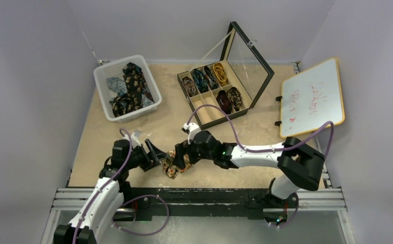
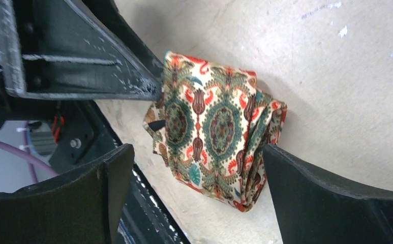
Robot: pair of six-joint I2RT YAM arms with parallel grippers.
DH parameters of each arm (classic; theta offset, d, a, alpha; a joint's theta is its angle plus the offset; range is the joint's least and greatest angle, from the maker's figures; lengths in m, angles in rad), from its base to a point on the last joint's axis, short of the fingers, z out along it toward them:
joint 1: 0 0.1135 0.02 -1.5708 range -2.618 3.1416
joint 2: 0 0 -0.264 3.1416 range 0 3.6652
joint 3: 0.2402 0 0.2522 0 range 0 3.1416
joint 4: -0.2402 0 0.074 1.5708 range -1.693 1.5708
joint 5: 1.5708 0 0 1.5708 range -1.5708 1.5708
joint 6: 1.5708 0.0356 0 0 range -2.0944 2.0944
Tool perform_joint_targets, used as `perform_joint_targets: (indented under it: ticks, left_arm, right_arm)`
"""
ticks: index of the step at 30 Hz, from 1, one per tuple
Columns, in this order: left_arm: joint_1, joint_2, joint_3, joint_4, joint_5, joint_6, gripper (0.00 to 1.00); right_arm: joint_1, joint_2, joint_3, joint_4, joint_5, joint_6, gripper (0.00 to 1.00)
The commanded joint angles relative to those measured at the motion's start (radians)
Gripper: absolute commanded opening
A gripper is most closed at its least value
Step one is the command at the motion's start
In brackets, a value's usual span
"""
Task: Roll the ties
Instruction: Roll the tie at the center of the board.
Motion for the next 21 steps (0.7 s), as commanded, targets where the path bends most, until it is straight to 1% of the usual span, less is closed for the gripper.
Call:
perform_joint_targets:
  ticks: [1, 10, 15, 18, 21]
  left_arm:
    - [0.004, -0.001, 0.05, -0.034, -0.051, 0.009, 0.75]
    - [0.004, -0.028, 0.067, -0.055, -0.072, 0.0, 0.76]
    - [0.004, -0.038, 0.059, -0.054, -0.065, -0.001, 0.76]
    - [0.004, -0.039, 0.054, -0.048, -0.06, -0.001, 0.76]
    - [0.004, -0.026, 0.047, -0.03, -0.051, -0.001, 0.76]
  right_arm:
    - [0.031, 0.018, 0.027, -0.062, 0.178, 0.009, 0.99]
    - [0.121, 0.132, 0.112, -0.123, 0.253, -0.005, 0.99]
    - [0.137, 0.174, 0.147, -0.164, 0.329, 0.008, 0.99]
    - [0.143, 0.178, 0.146, -0.165, 0.338, 0.007, 0.99]
    - [0.145, 0.205, 0.161, -0.169, 0.34, 0.008, 0.92]
